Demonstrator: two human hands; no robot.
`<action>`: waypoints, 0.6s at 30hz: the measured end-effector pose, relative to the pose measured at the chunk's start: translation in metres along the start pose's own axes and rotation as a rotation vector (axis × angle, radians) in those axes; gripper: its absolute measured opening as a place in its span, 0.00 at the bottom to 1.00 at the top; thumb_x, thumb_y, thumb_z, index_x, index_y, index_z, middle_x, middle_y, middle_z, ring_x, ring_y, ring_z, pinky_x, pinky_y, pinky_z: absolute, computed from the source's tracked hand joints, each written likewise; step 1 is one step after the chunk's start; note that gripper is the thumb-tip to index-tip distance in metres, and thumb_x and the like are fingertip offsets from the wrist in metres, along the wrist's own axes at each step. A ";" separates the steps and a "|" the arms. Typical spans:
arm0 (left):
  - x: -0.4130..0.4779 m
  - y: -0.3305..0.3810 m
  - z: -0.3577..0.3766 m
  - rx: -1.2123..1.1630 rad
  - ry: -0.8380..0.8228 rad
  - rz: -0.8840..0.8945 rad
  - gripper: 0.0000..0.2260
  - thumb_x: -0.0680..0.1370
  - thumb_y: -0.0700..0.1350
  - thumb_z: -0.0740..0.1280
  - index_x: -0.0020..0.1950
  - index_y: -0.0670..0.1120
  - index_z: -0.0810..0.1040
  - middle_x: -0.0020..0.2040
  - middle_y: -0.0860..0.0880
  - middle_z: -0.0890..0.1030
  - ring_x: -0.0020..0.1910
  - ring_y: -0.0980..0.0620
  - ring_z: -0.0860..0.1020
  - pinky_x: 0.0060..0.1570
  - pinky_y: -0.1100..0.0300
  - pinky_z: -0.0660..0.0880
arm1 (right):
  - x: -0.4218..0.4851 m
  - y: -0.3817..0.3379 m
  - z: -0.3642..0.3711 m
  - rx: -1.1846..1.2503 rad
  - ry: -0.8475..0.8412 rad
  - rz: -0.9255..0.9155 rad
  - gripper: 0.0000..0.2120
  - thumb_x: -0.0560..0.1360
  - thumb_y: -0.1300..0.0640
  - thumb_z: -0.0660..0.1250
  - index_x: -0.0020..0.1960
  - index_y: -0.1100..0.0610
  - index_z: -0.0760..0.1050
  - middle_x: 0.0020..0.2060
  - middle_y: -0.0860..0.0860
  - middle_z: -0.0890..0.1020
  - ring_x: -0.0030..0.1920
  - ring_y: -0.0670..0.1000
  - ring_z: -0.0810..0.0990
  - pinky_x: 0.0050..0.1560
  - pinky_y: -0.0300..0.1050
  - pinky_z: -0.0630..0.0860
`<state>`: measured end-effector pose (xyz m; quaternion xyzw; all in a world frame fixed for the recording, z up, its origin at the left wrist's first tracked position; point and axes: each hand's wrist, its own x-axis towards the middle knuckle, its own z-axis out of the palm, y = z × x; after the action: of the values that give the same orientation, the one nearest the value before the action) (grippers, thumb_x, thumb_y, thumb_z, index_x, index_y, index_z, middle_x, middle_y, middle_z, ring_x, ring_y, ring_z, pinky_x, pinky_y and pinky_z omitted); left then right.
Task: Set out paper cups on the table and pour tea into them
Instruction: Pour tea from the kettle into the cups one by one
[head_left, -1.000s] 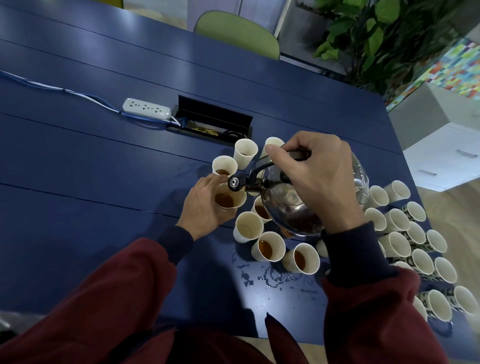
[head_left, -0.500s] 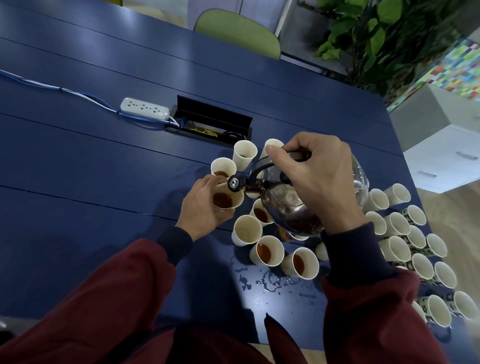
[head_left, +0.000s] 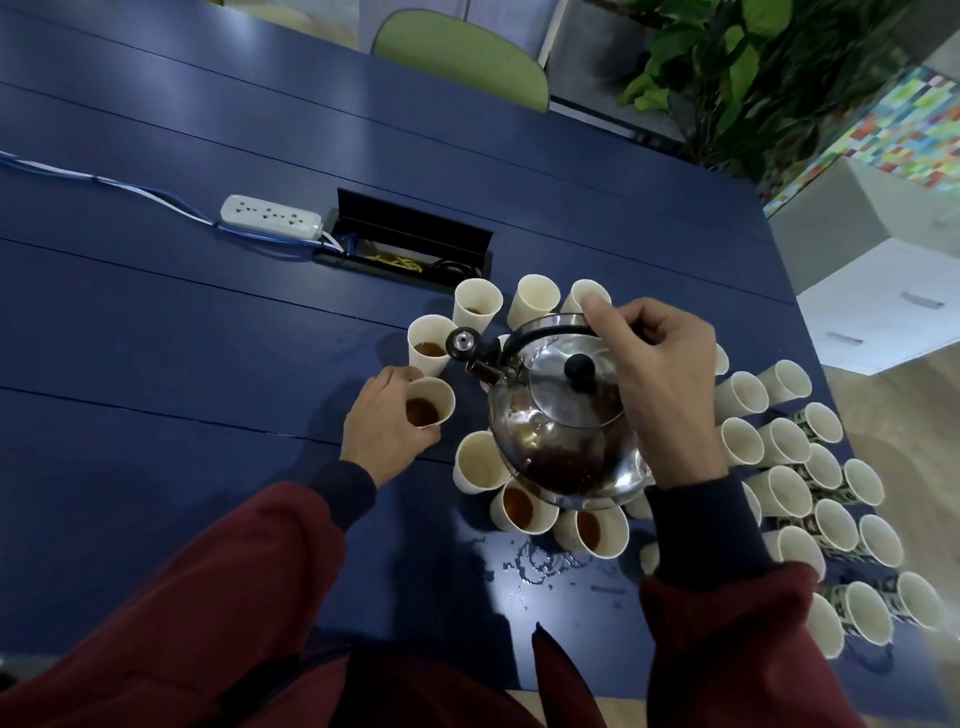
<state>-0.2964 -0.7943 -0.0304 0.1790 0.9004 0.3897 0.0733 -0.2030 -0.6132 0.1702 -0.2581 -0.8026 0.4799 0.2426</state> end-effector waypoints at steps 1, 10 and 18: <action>0.001 -0.002 0.002 0.004 -0.006 -0.006 0.25 0.67 0.50 0.78 0.62 0.50 0.75 0.58 0.53 0.76 0.57 0.49 0.74 0.49 0.56 0.70 | 0.000 0.001 -0.002 0.004 0.006 0.004 0.22 0.75 0.48 0.74 0.32 0.62 0.73 0.27 0.49 0.70 0.32 0.48 0.67 0.37 0.46 0.66; 0.001 0.000 0.006 0.060 0.055 0.059 0.32 0.65 0.54 0.80 0.64 0.46 0.73 0.59 0.48 0.74 0.57 0.46 0.73 0.51 0.53 0.70 | 0.001 0.014 -0.025 -0.033 0.093 0.004 0.18 0.74 0.47 0.75 0.31 0.57 0.77 0.25 0.45 0.73 0.30 0.45 0.70 0.36 0.44 0.69; -0.014 0.035 -0.007 -0.014 -0.184 0.463 0.41 0.64 0.55 0.80 0.71 0.44 0.67 0.66 0.49 0.70 0.63 0.51 0.72 0.60 0.54 0.74 | 0.000 0.024 -0.034 0.006 0.090 0.029 0.19 0.73 0.45 0.75 0.33 0.57 0.78 0.27 0.52 0.76 0.32 0.48 0.72 0.38 0.47 0.70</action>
<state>-0.2757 -0.7826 -0.0004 0.4146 0.8223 0.3842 0.0649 -0.1766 -0.5816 0.1631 -0.2901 -0.7857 0.4739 0.2721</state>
